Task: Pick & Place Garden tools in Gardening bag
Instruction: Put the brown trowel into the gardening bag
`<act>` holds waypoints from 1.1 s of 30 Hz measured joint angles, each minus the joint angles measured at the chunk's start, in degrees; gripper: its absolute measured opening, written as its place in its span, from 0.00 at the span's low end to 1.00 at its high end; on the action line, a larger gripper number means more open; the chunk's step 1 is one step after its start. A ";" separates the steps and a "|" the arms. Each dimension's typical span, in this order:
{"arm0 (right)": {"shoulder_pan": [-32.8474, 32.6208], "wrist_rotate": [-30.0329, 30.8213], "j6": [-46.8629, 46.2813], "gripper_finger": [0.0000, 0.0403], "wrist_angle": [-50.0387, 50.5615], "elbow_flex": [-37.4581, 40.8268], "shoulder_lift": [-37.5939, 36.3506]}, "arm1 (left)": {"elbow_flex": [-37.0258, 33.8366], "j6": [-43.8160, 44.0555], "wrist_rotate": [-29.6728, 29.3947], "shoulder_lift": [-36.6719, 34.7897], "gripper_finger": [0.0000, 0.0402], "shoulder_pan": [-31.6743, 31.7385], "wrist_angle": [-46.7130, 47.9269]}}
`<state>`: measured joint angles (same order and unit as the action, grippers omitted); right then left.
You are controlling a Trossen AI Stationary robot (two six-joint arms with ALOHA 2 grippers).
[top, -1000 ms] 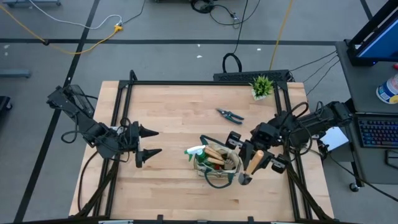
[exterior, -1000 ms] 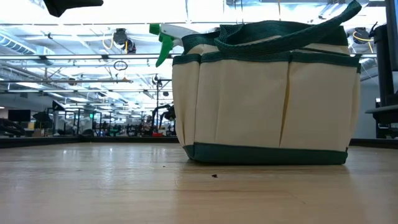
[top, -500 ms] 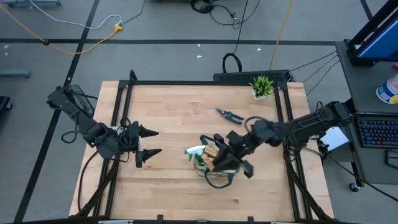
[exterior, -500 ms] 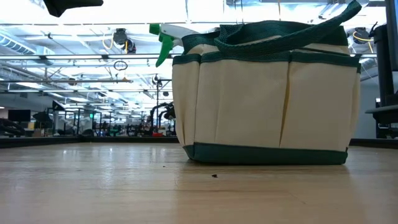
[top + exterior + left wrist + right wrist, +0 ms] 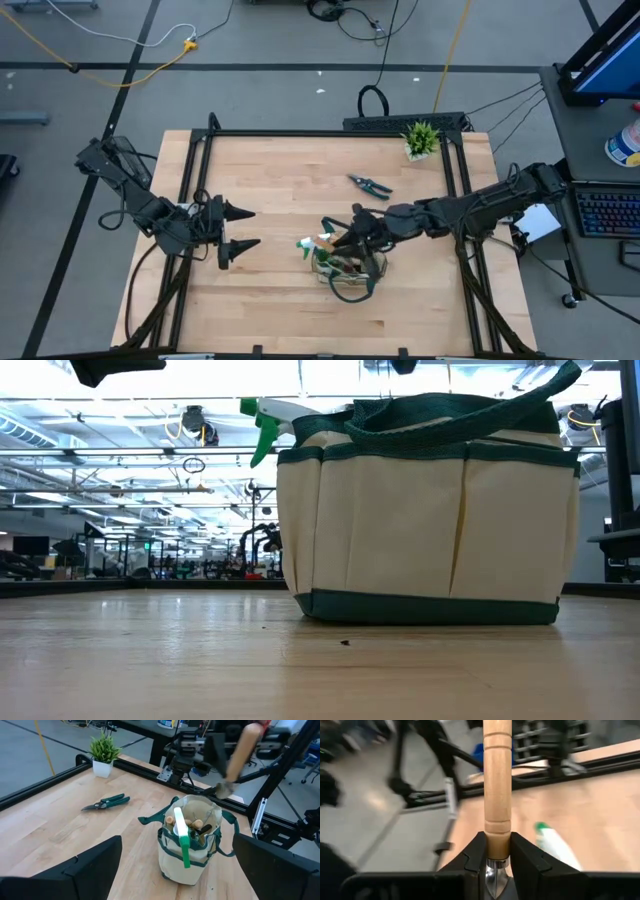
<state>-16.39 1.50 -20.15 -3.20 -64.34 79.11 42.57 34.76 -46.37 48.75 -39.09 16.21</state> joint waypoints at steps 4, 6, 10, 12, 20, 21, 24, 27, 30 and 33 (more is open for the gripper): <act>-1.37 8.02 4.11 0.14 4.41 0.00 -0.02 | 0.00 0.00 0.00 0.00 0.95 0.00 0.00; -2.56 12.78 5.18 0.14 7.41 0.00 -0.02 | 0.00 0.00 0.00 0.00 0.94 0.02 0.00; -5.34 21.05 5.52 0.14 10.15 0.02 -0.02 | 0.00 0.00 0.00 0.00 0.93 0.00 0.00; -6.68 23.90 5.48 0.14 10.19 0.07 -0.02 | 0.00 0.00 0.00 0.00 0.93 0.00 0.00; -10.16 31.81 0.49 0.14 10.33 3.49 -0.02 | 0.00 0.21 0.00 0.00 0.93 0.01 -0.02; -10.35 32.14 -0.39 0.14 10.11 4.21 -0.02 | 0.00 0.20 0.00 0.00 0.93 0.01 -0.02; -10.81 33.33 -2.71 0.14 9.00 6.77 -0.02 | 0.00 0.02 -0.02 0.00 0.93 0.00 -0.02; -10.77 33.37 -4.62 0.14 7.07 9.16 -0.02 | 0.00 0.00 0.00 0.00 0.93 0.00 -0.02; -10.75 33.15 -7.25 0.14 7.29 11.15 -0.02 | 0.00 0.02 0.00 0.00 0.93 0.02 -0.02; -10.76 33.00 -9.42 0.14 7.33 12.60 -0.02 | 0.00 0.00 -0.02 0.00 0.93 0.01 -0.02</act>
<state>-27.15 34.50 -29.57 4.13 -51.74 79.09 42.57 34.76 -46.39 48.75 -39.08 16.19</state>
